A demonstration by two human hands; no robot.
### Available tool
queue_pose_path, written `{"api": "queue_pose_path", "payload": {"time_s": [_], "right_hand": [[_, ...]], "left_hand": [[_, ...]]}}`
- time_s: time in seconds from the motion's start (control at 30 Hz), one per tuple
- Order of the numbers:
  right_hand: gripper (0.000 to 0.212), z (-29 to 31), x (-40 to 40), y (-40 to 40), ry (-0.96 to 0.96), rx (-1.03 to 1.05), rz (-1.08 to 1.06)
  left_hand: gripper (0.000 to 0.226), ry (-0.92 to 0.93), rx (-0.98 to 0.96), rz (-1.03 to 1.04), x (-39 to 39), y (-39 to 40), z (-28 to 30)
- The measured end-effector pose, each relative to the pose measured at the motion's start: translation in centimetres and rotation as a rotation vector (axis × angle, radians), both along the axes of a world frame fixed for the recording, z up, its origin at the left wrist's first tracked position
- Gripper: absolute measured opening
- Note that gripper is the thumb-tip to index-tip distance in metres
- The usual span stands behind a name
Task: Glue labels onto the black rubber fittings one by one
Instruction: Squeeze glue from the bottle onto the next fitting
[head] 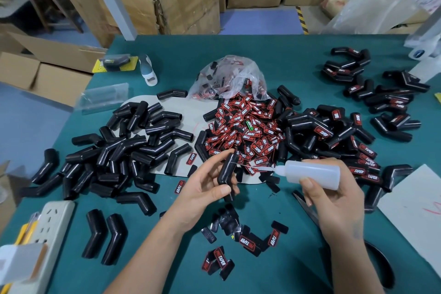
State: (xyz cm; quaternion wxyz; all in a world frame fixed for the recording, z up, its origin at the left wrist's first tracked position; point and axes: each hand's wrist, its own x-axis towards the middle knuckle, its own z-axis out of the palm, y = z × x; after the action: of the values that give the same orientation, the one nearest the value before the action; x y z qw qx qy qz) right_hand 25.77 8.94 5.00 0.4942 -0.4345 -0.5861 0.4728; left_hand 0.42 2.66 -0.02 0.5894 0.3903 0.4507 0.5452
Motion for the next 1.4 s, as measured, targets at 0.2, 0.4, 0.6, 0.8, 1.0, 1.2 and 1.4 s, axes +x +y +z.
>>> {"api": "queue_pose_path", "payload": {"time_s": [0.2, 0.4, 0.6, 0.8, 1.0, 1.2, 1.4], "right_hand": [[0.015, 0.08, -0.05, 0.03, -0.019, 0.047, 0.0], [0.015, 0.02, -0.02, 0.03, -0.021, 0.058, -0.006], [0.015, 0.31, -0.03, -0.05, -0.022, 0.07, -0.008], [0.016, 0.37, -0.01, -0.06, -0.03, 0.07, -0.017], [0.015, 0.36, 0.05, -0.06, -0.019, 0.071, -0.005], [0.016, 0.46, 0.01, -0.11, -0.005, 0.072, -0.015], [0.016, 0.65, -0.01, -0.27, -0.02, 0.061, -0.009]], "left_hand": [[0.075, 0.004, 0.001, -0.001, -0.05, 0.0, 0.05], [0.075, 0.009, 0.003, 0.0, -0.13, 0.04, -0.1], [0.076, 0.026, 0.0, 0.0, -0.34, 0.05, -0.35], [0.077, 0.034, 0.0, -0.003, -0.39, 0.02, -0.45], [0.076, 0.02, 0.002, 0.0, -0.24, 0.05, -0.23], [0.075, 0.018, 0.006, -0.006, -0.21, 0.01, 0.0], [0.077, 0.021, 0.001, -0.002, -0.25, -0.09, 0.07]]}}
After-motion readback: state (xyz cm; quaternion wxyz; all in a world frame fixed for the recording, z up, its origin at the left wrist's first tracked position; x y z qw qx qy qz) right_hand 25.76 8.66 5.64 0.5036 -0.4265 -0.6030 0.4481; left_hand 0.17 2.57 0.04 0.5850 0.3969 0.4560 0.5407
